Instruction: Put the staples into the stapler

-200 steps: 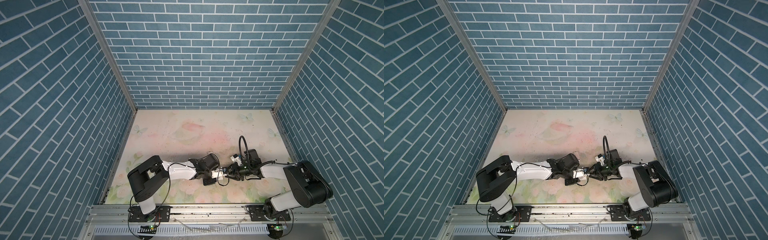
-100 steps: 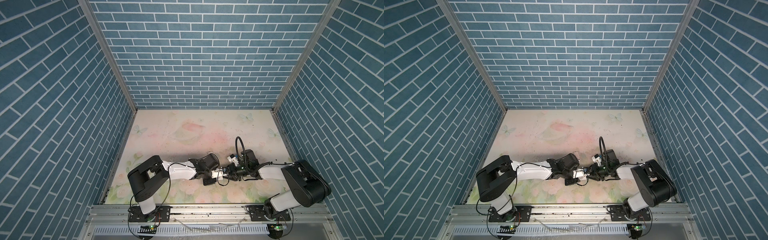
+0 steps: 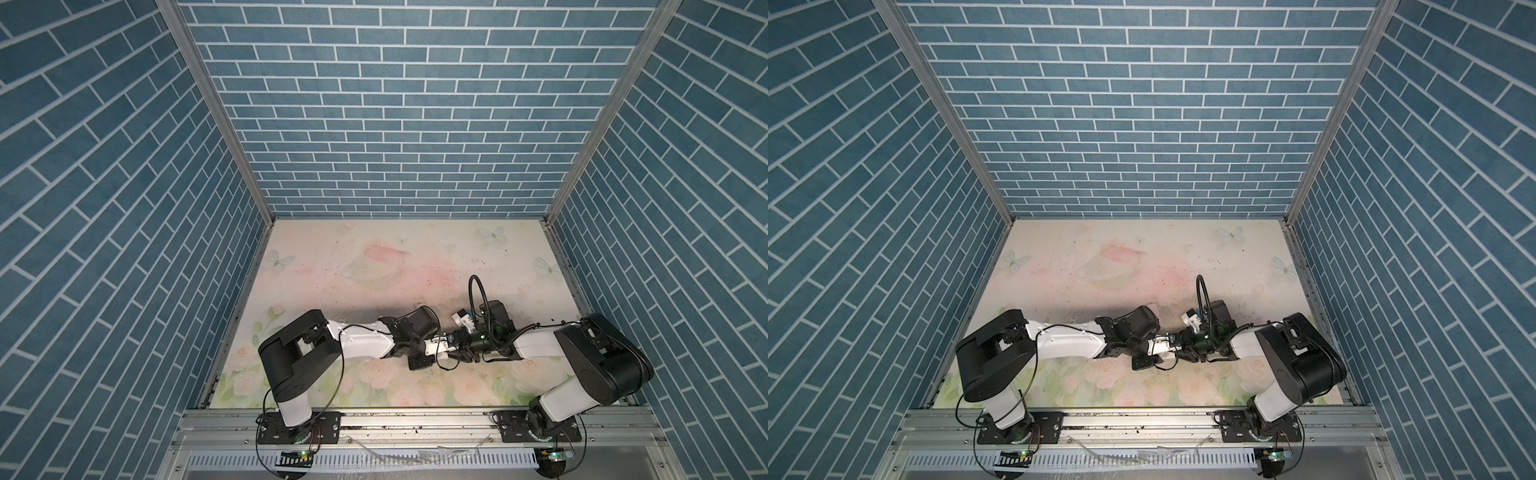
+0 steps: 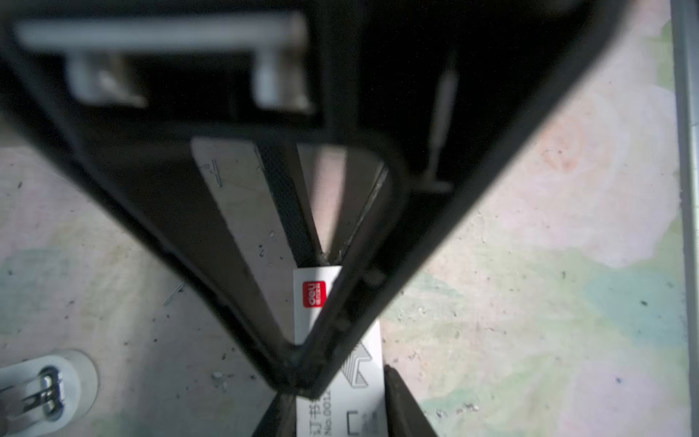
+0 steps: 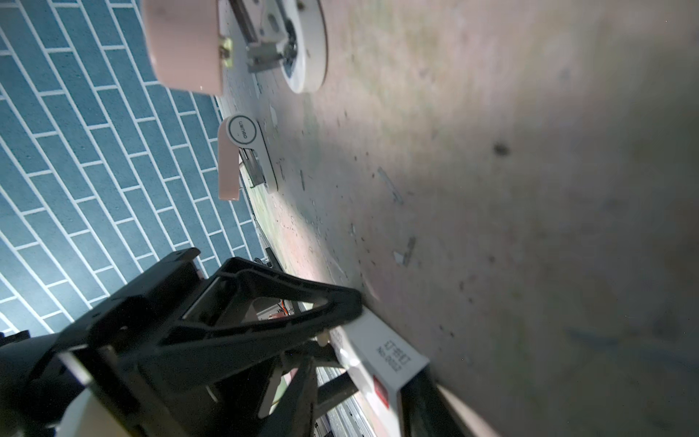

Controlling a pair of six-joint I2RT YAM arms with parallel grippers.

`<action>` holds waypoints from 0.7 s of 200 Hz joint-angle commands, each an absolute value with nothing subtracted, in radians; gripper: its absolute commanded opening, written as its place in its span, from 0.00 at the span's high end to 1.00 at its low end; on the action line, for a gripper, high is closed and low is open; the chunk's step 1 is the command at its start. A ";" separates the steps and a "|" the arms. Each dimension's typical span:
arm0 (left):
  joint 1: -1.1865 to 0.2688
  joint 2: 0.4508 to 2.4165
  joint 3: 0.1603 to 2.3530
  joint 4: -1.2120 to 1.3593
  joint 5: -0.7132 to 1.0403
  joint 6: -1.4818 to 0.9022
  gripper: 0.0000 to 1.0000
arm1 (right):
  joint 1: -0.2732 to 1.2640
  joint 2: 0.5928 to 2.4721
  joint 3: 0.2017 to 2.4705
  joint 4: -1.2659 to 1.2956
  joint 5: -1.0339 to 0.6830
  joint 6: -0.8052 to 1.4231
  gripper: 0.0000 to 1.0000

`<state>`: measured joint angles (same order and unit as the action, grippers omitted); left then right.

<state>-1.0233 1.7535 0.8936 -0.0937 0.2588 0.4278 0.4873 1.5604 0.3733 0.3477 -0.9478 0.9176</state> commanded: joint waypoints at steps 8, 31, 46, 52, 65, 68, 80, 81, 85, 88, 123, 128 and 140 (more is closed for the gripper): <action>-1.019 1.789 0.886 -0.176 0.239 0.441 0.52 | 0.497 1.573 0.352 0.344 -0.918 0.930 0.62; -1.010 1.755 0.882 -0.200 0.235 0.451 0.43 | 0.497 1.573 0.348 0.338 -0.896 0.925 0.63; -0.995 1.731 0.885 -0.224 0.239 0.457 0.41 | 0.497 1.573 0.348 0.329 -0.882 0.920 0.63; -0.989 1.722 0.886 -0.232 0.239 0.460 0.40 | 0.497 1.573 0.347 0.328 -0.877 0.919 0.63; -0.980 1.706 0.885 -0.251 0.245 0.469 0.41 | 0.497 1.570 0.345 0.328 -0.871 0.916 0.63; -0.979 1.703 0.884 -0.255 0.245 0.471 0.41 | 0.497 1.570 0.345 0.325 -0.868 0.916 0.63; -0.979 1.696 0.882 -0.273 0.257 0.478 0.42 | 0.497 1.569 0.347 0.318 -0.859 0.912 0.63; -0.980 1.696 0.882 -0.274 0.258 0.478 0.43 | 0.496 1.569 0.347 0.318 -0.858 0.911 0.63; -0.980 1.695 0.884 -0.281 0.268 0.481 0.44 | 0.497 1.568 0.347 0.317 -0.855 0.911 0.63; -0.979 1.696 0.886 -0.287 0.275 0.482 0.45 | 0.497 1.568 0.347 0.317 -0.853 0.910 0.63; -0.979 1.722 0.897 -0.304 0.307 0.471 0.55 | 0.497 1.559 0.345 0.313 -0.838 0.905 0.63; -0.979 1.724 0.900 -0.304 0.308 0.467 0.57 | 0.497 1.558 0.344 0.313 -0.837 0.905 0.63; -0.980 1.725 0.901 -0.304 0.313 0.462 0.58 | 0.497 1.550 0.344 0.315 -0.835 0.905 0.63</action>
